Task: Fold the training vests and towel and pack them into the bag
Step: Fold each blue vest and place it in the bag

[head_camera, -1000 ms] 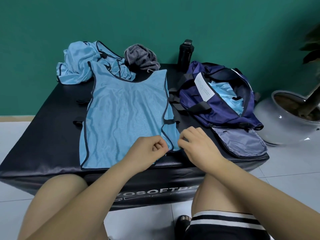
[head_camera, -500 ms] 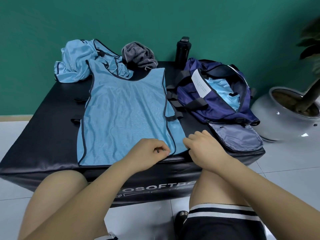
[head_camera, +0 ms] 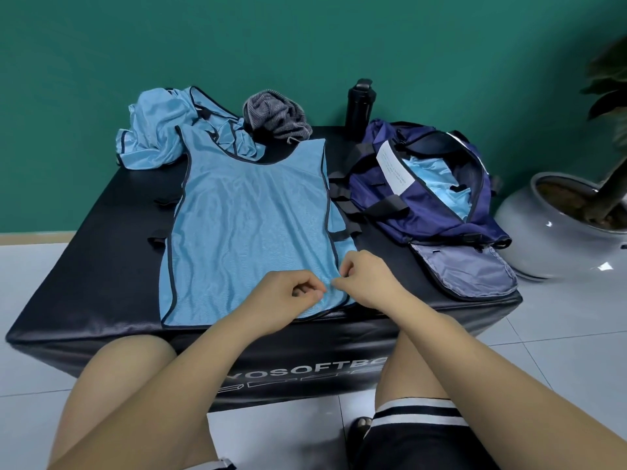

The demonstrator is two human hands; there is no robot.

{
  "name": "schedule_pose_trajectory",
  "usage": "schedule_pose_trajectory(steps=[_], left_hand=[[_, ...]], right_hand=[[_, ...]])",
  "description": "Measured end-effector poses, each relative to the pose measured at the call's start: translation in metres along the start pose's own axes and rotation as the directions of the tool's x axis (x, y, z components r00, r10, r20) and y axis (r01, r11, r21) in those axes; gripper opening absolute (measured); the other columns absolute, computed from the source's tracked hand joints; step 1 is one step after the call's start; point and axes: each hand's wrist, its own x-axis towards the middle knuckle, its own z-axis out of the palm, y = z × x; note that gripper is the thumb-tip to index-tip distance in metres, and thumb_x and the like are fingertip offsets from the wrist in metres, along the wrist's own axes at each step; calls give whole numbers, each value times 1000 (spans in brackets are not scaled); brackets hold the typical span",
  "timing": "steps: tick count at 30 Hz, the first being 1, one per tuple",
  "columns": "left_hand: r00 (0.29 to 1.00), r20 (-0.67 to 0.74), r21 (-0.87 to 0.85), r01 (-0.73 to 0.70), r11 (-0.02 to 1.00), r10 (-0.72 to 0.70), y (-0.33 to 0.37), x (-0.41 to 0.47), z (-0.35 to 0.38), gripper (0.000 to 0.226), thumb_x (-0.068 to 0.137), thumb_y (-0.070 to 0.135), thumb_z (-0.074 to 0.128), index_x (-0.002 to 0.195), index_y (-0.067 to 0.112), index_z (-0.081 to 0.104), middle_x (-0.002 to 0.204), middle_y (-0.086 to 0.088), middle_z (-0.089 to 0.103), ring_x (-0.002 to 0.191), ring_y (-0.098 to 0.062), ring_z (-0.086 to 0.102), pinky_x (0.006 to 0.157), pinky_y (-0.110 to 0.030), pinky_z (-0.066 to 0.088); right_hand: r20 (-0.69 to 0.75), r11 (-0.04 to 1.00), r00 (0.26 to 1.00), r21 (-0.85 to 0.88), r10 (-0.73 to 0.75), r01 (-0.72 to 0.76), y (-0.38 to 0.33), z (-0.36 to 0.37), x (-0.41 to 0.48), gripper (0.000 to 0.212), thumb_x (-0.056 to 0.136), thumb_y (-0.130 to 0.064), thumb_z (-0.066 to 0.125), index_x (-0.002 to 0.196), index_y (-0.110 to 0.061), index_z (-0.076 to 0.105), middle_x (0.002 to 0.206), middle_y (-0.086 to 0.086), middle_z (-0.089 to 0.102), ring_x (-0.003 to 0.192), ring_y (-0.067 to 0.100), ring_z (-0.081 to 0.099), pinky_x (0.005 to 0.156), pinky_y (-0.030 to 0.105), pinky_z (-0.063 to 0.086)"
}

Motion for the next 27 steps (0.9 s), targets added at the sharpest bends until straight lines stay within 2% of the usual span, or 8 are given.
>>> schedule_pose_trajectory(steps=[3,6,10,13,17,19,23,27], left_hand=[[1000,-19,11,-19,1000,19,2,0,0,10,98,31,72,98,38,79,96,11,76,92,-13,69,91,-31,57],[999,-30,20,-26,999,26,2,1,0,9,98,32,71,98,38,78,96,11,75,92,-13,69,89,-30,57],[999,-43,66,-20,998,23,-4,3,1,9,97,30,71,96,38,76,89,8,73,82,-14,67,84,-34,57],[1000,-22,96,-6,995,9,-7,2,3,8,95,30,73,96,37,76,83,8,69,71,-5,58,75,-26,53],[1000,-18,98,2,995,0,-7,2,3,9,95,30,72,97,37,77,85,8,69,71,-2,56,73,-17,49],[1000,-17,101,8,995,-7,-6,1,2,9,95,30,72,97,37,77,86,5,70,70,-2,55,72,-17,48],[1000,-13,85,16,996,-15,-3,1,1,8,95,30,73,96,36,78,88,3,70,70,-3,55,73,-19,49],[999,14,38,41,998,-42,-1,-2,-7,8,95,31,74,99,37,78,91,1,72,74,-5,60,79,-24,54]], right_hand=[[-37,986,998,159,57,-51,1,-10,-3,14,85,-22,72,82,-15,61,81,-6,65,71,13,58,60,27,42],[-66,946,990,308,127,-101,5,-20,-6,18,84,-23,71,84,-16,55,73,-4,57,63,16,51,59,31,42],[10,946,983,267,185,-181,13,-22,-10,27,85,-20,72,100,-13,50,83,5,66,52,18,66,48,29,44],[72,954,981,231,181,-193,18,-20,-10,30,87,-16,70,107,-16,48,93,12,69,59,23,75,49,33,50],[-40,954,988,268,150,-134,21,-26,-12,27,86,-14,69,104,-18,49,75,8,70,56,20,73,56,38,54],[-61,968,988,217,139,-123,25,-26,-14,26,86,-15,67,104,-19,48,69,6,70,53,18,71,55,35,51],[-88,994,991,-42,100,-104,32,-19,-16,34,87,-25,69,106,-20,42,80,5,66,66,25,66,58,38,50],[-204,939,975,-344,-85,9,28,-16,-16,45,85,-25,70,118,-19,40,95,1,56,78,29,59,59,38,44]])
